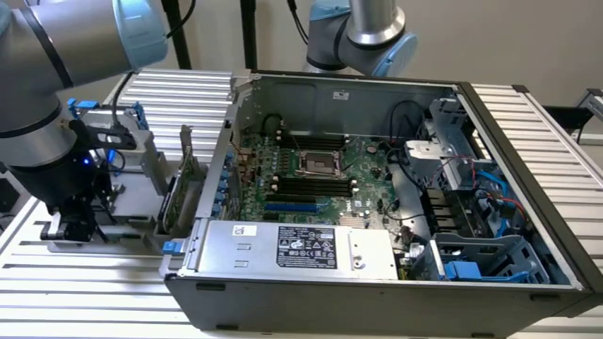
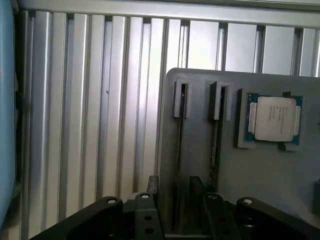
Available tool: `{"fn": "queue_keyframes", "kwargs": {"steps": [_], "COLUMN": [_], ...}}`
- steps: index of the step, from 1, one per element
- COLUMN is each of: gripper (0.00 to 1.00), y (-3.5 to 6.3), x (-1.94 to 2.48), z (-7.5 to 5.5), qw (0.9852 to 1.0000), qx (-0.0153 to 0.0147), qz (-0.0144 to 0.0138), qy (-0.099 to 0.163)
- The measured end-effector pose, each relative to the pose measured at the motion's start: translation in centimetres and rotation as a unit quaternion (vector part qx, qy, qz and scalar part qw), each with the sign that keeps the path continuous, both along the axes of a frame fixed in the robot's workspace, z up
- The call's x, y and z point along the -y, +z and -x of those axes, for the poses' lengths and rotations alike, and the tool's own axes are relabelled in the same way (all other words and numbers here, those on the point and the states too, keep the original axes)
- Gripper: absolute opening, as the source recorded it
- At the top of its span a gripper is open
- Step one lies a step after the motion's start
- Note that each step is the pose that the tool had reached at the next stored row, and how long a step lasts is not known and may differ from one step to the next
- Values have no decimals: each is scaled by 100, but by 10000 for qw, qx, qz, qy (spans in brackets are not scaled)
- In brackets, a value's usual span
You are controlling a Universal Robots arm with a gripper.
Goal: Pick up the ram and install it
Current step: 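Pick up the ram and move it above insertion slot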
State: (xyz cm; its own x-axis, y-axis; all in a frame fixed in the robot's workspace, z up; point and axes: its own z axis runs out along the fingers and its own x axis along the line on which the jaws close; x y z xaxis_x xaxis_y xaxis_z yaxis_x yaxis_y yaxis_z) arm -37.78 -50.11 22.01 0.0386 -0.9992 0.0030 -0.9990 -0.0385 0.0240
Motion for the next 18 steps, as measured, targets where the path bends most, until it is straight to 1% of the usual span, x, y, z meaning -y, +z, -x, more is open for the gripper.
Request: {"fn": "queue_keyframes", "kwargs": {"steps": [3,7,10,12,18], "gripper": [39,39,39,39,39], "y": [-55,-126,-176,-188,-194], "x": [-6,-13,-28,-36,-37], "z": [0,20,37,42,82], "qw": [9999,9999,9999,9999,9999], "qx": [0,-1,0,-1,-3], "qz": [0,1,0,0,0], "qy": [-115,-138,-139,-139,-142]}}
